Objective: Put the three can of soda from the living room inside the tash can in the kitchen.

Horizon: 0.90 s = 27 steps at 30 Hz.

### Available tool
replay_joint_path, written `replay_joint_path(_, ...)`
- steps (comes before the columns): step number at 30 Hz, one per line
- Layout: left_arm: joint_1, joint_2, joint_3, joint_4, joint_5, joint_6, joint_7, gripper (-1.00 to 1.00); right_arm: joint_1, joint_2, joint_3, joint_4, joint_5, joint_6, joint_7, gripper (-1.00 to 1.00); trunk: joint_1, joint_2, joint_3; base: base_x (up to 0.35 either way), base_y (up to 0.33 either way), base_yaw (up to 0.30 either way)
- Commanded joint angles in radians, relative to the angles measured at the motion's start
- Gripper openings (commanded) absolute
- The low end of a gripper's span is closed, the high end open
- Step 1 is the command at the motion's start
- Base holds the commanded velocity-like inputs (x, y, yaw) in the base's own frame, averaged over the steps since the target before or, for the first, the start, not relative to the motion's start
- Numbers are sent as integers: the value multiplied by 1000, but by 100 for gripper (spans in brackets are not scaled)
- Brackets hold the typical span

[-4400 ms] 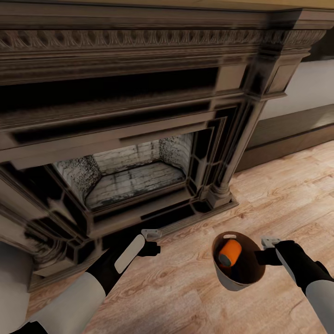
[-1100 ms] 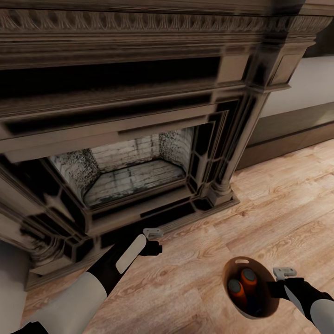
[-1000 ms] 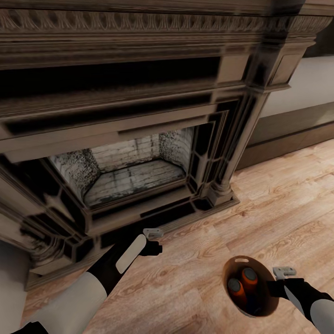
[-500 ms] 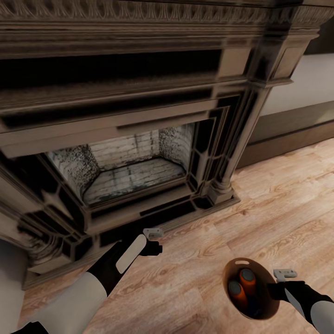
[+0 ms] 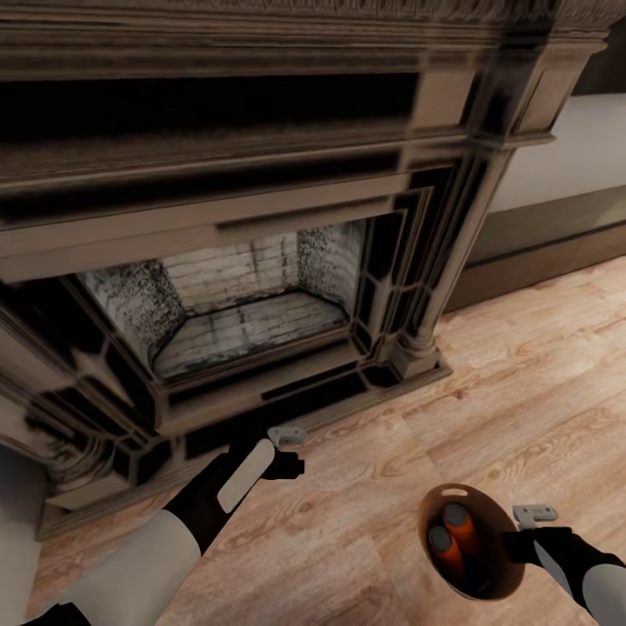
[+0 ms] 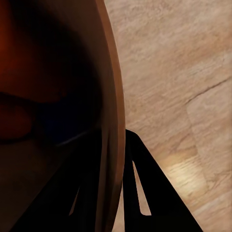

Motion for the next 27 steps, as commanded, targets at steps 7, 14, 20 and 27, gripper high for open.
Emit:
replay_joint_path(7,0,0,0,-1,0,0,0,100,0,0,-3,0,-2,0,6,-100,8,-14,-6,0,0,0)
replay_joint_path(14,0,0,0,0,0,0,0,100,0,1,-3,0,-1,0,6,-100,23,-42,-19,0,0,0)
replay_joint_path(20,0,0,0,0,0,0,0,100,0,2,-3,0,1,0,6,-100,46,-84,-38,0,0,0)
replay_joint_path(27,0,0,0,0,0,0,0,100,0,2,-3,0,1,0,6,-100,73,-133,-60,0,0,0)
